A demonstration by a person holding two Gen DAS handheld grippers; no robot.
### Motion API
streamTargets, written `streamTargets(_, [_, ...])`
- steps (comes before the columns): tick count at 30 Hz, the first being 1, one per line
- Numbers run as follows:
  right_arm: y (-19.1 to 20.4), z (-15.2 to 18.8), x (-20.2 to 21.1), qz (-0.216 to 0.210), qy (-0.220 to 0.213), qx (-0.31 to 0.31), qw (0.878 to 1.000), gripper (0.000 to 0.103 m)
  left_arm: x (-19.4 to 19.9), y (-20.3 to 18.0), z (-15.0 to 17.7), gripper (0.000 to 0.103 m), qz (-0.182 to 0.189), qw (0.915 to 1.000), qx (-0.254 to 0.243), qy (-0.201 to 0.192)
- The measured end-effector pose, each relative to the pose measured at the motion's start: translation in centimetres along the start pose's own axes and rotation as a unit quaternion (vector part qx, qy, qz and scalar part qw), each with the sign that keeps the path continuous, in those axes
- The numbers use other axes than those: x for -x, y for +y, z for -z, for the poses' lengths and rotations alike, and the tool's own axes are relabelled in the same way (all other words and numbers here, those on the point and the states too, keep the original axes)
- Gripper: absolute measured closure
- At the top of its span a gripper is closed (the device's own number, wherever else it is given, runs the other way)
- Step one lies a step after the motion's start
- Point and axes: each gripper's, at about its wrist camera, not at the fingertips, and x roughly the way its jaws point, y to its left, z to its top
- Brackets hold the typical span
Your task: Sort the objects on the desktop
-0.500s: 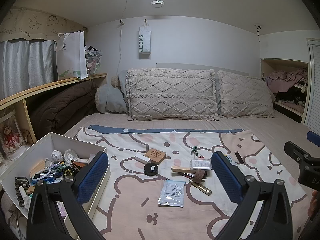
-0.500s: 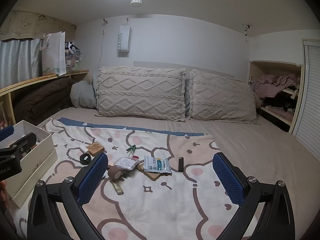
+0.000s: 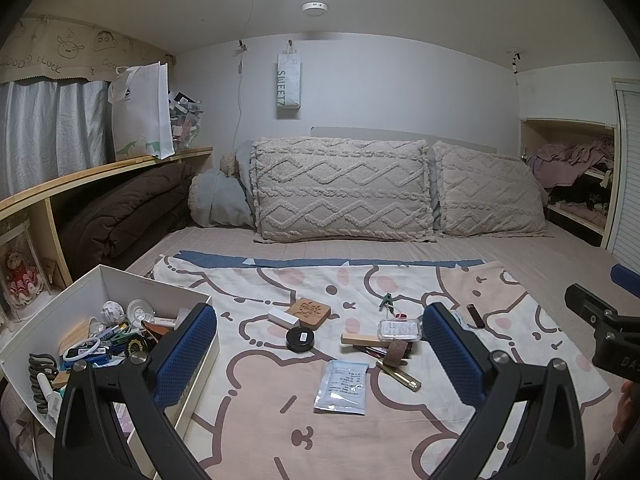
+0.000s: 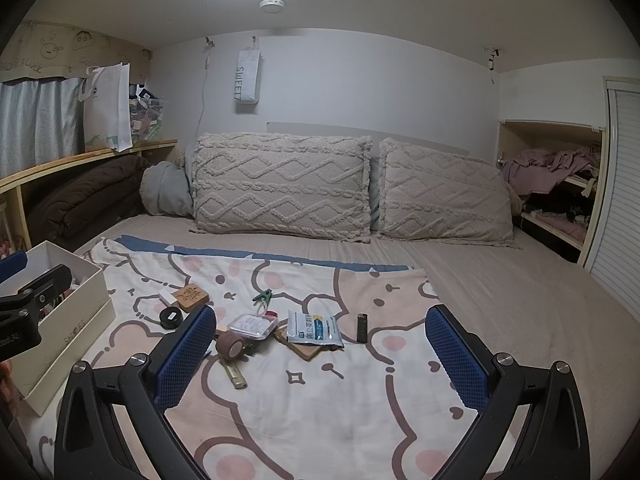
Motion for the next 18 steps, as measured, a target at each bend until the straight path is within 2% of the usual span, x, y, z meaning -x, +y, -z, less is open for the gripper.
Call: streamTargets(18, [-0.02, 0.15, 0.01, 0.000, 0.002, 0.001, 1.000, 0.000, 0.84, -0.56, -0.27, 0.000, 0.003, 1.0000, -0.003, -0.001])
